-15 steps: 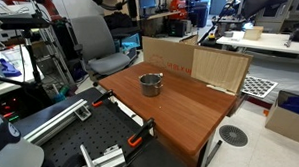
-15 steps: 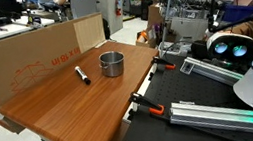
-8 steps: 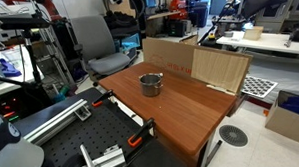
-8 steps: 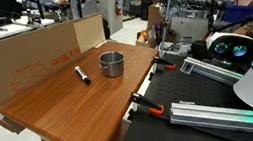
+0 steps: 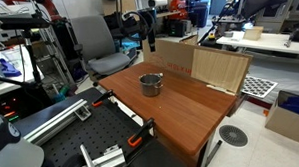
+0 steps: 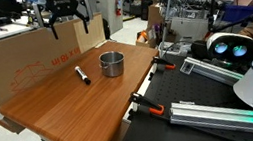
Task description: Place the marker in the pot
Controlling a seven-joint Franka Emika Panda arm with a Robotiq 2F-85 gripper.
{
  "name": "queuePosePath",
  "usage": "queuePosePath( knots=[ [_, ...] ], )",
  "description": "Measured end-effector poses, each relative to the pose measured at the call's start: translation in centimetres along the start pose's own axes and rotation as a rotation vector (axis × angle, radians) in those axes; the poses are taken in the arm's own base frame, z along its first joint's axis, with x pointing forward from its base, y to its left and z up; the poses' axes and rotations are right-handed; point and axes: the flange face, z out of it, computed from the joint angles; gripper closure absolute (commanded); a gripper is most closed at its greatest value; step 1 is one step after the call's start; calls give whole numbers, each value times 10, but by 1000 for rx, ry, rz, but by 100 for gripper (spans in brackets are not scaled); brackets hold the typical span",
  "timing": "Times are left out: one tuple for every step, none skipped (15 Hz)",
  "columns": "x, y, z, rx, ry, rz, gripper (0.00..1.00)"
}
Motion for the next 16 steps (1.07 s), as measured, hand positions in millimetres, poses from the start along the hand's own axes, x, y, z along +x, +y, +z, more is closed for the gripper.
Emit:
queuePosePath(
  knots=[
    [5, 1, 7, -14, 3, 9, 0],
    [9, 2, 15, -29, 8, 15, 0],
    [11, 2, 23, -44, 12, 15, 0],
    [11, 2, 30, -58, 13, 12, 0],
    [10, 0, 39, -72, 11, 3, 0],
    [8, -1, 47, -86, 10, -7, 0],
    [5, -3, 55, -98, 7, -15, 0],
    [3, -5, 62, -108, 3, -21, 0],
    [2, -7, 67, -114, 1, -25, 0],
    [1, -9, 72, -119, 0, -29, 0],
    [0, -12, 74, -122, 1, -33, 0],
    [1, -14, 76, -124, 4, -37, 0],
    [2, -16, 78, -131, 14, -48, 0],
    [2, -17, 81, -141, 26, -62, 0],
    [3, -18, 84, -154, 41, -78, 0],
    [4, -19, 88, -166, 53, -94, 0]
  ],
)
